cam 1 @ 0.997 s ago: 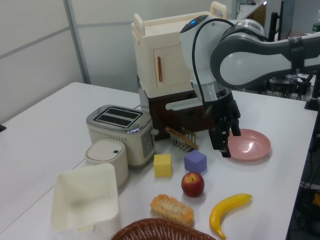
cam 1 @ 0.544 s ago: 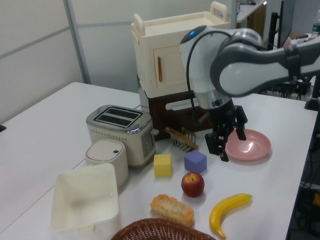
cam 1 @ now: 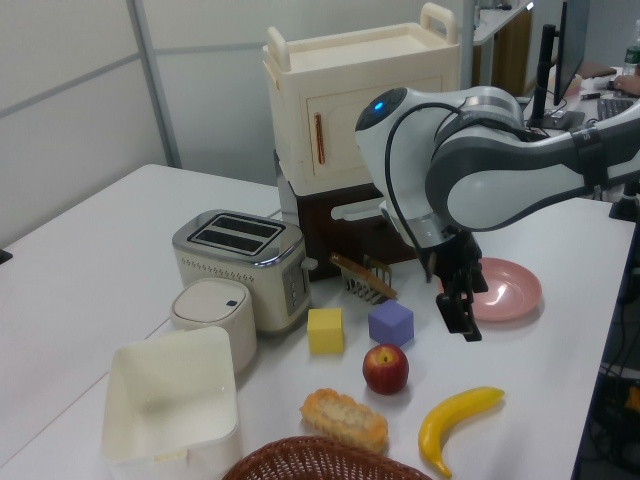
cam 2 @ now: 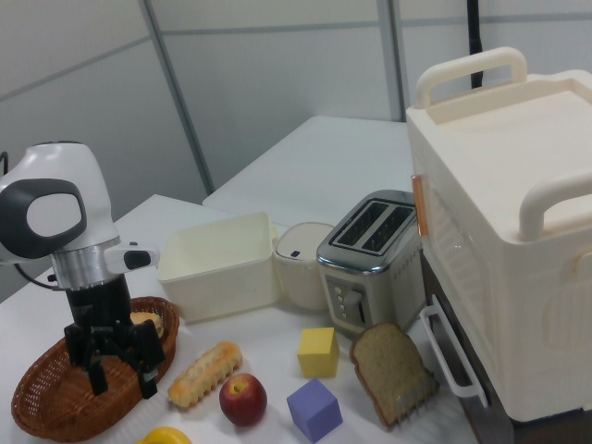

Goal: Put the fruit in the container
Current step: 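Move the gripper across the table toward the yellow banana, then lower the open gripper over the middle of the yellow banana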

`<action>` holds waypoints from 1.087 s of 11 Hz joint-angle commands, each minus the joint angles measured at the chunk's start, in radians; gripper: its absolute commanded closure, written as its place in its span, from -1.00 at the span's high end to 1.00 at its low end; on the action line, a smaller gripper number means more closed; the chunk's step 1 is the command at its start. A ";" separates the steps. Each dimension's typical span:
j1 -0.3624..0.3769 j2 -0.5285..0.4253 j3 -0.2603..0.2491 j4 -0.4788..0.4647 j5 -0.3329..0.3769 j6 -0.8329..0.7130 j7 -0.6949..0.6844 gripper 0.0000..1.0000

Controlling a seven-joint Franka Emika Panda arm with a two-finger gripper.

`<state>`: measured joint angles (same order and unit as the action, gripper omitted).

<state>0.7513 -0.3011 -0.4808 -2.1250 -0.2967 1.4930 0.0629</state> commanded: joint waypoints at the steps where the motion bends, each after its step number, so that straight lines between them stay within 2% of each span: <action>1: 0.028 -0.024 -0.027 -0.070 -0.036 0.045 -0.283 1.00; 3: 0.043 -0.003 -0.032 -0.143 -0.079 0.159 -0.365 1.00; 6: 0.037 0.019 -0.036 -0.232 -0.102 0.353 -0.359 1.00; 10: 0.025 0.037 -0.064 -0.309 -0.113 0.516 -0.365 1.00; 12: 0.025 0.055 -0.067 -0.329 -0.165 0.523 -0.400 1.00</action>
<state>0.7638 -0.2466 -0.5316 -2.4111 -0.4079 1.9786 -0.2919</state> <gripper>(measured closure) 0.000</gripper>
